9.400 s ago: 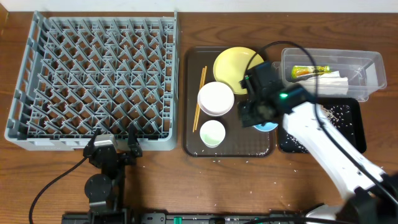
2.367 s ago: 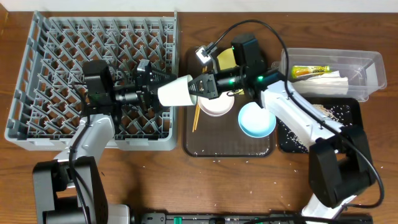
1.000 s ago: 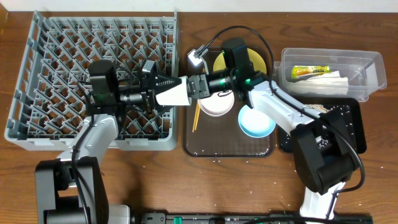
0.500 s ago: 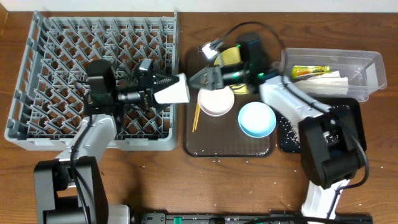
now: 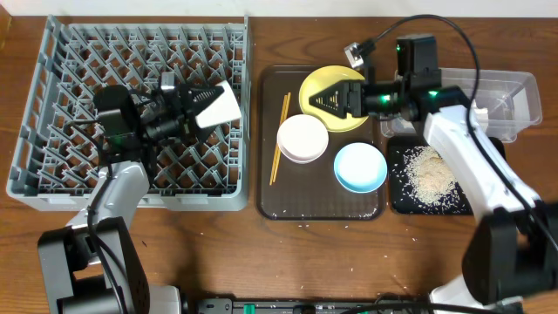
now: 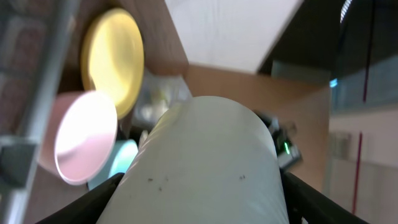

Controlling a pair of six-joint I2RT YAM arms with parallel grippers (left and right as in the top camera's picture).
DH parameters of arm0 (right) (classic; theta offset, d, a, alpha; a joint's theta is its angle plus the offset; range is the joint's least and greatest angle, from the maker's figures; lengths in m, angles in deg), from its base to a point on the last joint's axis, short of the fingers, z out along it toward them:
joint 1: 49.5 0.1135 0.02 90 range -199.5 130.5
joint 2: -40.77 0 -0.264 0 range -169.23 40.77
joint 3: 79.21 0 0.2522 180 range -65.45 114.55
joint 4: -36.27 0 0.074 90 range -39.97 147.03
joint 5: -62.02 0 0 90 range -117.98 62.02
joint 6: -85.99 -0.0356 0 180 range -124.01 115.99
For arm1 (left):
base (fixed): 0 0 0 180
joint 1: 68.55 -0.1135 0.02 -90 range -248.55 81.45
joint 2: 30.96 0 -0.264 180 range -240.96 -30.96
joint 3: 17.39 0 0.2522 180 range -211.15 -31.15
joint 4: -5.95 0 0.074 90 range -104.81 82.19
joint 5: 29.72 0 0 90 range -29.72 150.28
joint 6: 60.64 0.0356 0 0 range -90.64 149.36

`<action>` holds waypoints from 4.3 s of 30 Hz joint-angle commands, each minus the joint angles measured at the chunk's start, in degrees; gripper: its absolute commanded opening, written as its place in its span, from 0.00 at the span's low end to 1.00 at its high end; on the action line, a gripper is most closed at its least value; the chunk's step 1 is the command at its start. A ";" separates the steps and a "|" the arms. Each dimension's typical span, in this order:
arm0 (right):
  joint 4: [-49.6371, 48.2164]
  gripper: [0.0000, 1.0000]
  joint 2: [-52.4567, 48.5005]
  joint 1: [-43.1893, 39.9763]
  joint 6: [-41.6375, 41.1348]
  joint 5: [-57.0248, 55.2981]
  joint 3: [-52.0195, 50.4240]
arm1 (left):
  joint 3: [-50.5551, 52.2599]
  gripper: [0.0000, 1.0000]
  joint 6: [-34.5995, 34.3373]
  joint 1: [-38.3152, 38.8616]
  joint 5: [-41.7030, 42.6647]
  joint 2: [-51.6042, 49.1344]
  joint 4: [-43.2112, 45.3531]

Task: Sort waste into correct bins and load items into the dishwasher
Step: 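Set the white cup upright in the rack and open the left gripper, then move the left gripper to the white bowl and grasp its rim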

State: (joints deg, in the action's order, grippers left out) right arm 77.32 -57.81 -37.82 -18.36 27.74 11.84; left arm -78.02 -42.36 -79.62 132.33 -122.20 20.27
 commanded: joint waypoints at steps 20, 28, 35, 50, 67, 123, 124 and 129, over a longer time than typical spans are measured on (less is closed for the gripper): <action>12.72 0.89 9.81 1.36 9.31 -27.28 0.15 | -28.52 0.32 31.36 1.25 -26.88 2.84 -51.25; 12.66 0.90 9.81 1.36 9.31 -28.00 0.15 | -36.85 0.32 43.47 9.44 -51.63 4.46 -74.20; 13.35 0.90 9.81 1.36 9.31 -28.13 0.17 | -36.83 0.33 44.96 17.62 -68.65 3.41 -84.65; 15.02 0.89 9.81 1.36 10.21 -28.55 0.15 | -34.60 0.32 45.33 22.18 -68.91 -5.05 -89.29; 15.67 0.89 9.81 1.36 10.62 -28.79 0.15 | -34.60 0.40 45.33 22.51 -69.99 -18.58 -87.91; 18.62 0.90 9.84 -3.85 3.69 -36.22 0.17 | -47.12 0.91 59.74 37.99 -65.09 -25.29 -73.50; 18.64 0.90 9.84 -3.85 3.69 -36.22 0.17 | -47.12 0.91 59.78 37.99 -65.11 -26.12 -73.26; 18.71 0.91 9.84 -3.82 3.72 -36.24 0.15 | -47.12 0.86 62.27 37.99 -65.22 -29.51 -73.64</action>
State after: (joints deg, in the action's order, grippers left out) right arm 95.86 -48.72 -41.45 -14.10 -8.32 11.78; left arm -124.84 17.18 -41.48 67.59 -150.16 -52.91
